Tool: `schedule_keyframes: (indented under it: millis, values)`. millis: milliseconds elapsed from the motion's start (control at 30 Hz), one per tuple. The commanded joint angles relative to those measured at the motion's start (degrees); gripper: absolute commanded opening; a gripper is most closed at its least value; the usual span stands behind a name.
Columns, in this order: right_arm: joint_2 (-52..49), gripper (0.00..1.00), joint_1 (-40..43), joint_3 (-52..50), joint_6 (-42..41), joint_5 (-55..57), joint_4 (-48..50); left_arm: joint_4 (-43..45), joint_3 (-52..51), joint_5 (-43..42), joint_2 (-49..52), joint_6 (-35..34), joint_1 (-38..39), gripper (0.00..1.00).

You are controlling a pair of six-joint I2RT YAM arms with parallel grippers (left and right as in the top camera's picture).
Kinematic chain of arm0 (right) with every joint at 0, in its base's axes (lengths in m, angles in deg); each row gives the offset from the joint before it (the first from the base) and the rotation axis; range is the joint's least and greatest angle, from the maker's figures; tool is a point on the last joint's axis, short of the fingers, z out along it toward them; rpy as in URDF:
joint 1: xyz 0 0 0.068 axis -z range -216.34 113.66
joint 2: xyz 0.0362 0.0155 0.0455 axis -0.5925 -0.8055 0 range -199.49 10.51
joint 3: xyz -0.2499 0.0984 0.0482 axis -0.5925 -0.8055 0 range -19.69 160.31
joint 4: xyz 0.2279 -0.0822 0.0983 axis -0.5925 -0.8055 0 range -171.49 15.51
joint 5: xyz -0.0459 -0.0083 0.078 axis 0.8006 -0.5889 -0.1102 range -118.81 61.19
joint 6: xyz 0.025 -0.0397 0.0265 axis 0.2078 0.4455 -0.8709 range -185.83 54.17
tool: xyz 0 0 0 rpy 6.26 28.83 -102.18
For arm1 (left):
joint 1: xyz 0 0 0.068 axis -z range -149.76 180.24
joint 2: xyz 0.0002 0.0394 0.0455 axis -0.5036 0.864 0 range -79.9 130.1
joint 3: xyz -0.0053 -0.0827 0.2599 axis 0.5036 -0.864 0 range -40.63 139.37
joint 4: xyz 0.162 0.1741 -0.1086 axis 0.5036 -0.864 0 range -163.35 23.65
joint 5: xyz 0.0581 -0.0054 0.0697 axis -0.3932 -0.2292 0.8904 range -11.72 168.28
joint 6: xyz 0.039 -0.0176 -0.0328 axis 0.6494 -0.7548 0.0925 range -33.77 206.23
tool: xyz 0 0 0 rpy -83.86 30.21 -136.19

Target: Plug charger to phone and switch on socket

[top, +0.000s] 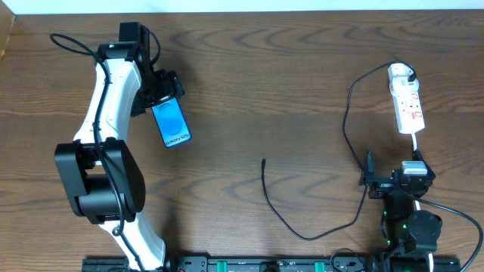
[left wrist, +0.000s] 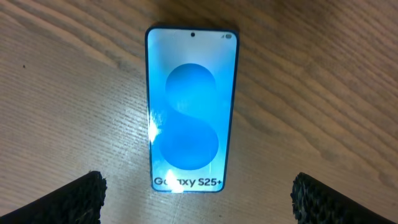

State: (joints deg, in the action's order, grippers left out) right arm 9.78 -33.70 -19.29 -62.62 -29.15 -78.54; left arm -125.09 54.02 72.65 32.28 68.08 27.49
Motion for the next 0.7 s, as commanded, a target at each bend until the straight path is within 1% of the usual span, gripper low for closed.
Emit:
schedule_keyframes:
  millis: [0, 367, 667]
  values:
    - [0.3, 0.99, -0.5, -0.1, 0.3, 0.2, -0.3, 0.6, 0.7, 1.3, 1.6, 0.5, 0.0, 0.95]
    - [0.3, 0.99, -0.5, -0.1, 0.3, 0.2, -0.3, 1.4, 0.3, 1.4, 7.9, 0.5, 0.0, 0.95]
    - [0.3, 0.99, -0.5, -0.1, 0.3, 0.2, -0.3, 2.6, 0.3, 1.9, 9.7, 0.5, 0.0, 0.95]
